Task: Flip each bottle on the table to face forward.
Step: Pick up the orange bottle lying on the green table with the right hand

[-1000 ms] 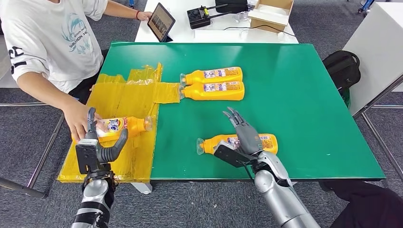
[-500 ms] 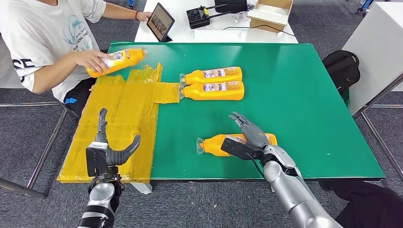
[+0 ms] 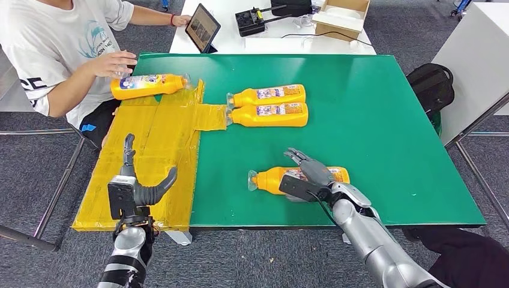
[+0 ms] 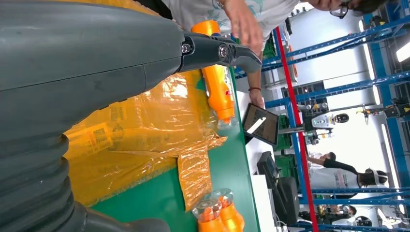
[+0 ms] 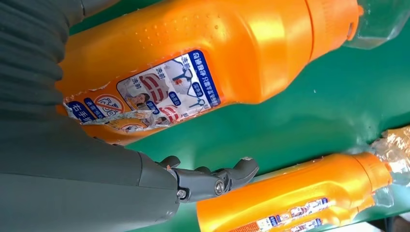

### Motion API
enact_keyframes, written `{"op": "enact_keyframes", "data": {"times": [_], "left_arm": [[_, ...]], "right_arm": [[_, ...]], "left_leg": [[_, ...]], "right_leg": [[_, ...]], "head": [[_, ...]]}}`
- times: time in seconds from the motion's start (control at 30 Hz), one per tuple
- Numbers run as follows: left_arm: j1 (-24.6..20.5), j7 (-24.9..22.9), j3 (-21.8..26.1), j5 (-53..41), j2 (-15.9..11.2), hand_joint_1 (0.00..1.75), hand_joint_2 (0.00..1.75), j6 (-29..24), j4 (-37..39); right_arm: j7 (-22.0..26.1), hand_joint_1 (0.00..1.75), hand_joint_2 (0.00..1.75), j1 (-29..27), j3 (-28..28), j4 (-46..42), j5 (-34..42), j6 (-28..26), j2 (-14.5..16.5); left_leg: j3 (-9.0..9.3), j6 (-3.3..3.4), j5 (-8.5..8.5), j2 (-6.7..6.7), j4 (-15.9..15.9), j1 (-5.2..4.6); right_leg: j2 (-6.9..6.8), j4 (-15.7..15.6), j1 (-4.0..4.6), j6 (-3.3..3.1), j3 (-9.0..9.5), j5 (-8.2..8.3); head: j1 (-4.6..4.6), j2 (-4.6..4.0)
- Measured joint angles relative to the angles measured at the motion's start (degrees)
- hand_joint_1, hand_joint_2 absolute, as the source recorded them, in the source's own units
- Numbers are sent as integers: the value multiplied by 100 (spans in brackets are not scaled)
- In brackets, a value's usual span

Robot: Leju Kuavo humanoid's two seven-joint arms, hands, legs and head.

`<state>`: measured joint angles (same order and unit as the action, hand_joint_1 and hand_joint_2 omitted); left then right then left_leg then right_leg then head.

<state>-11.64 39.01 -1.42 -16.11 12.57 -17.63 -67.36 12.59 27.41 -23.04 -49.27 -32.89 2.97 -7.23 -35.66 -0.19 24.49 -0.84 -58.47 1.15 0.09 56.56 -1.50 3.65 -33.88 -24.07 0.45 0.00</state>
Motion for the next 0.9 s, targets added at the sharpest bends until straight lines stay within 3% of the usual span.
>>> {"op": "enact_keyframes", "data": {"times": [0.33,0.6,0.9], "left_arm": [[-15,-56,0,-10,0,0,175,16,98],[46,-82,11,-19,-2,0,175,34,101],[48,-92,11,-30,-2,0,175,45,144]], "right_arm": [[-176,0,175,59,-270,-93,7,118,-380],[-395,0,175,-157,-396,-693,-114,129,-802],[-446,0,175,-230,-514,-962,-166,143,-938]], "left_leg": [[4,0,0,-4,-1,-1],[2,1,1,-3,-1,-3],[1,1,0,-1,-1,-2]], "right_leg": [[-2,0,-1,0,7,0],[0,-1,-1,1,3,0],[-1,0,-1,1,2,0]], "head": [[-1,0],[-1,0],[-1,0]]}}
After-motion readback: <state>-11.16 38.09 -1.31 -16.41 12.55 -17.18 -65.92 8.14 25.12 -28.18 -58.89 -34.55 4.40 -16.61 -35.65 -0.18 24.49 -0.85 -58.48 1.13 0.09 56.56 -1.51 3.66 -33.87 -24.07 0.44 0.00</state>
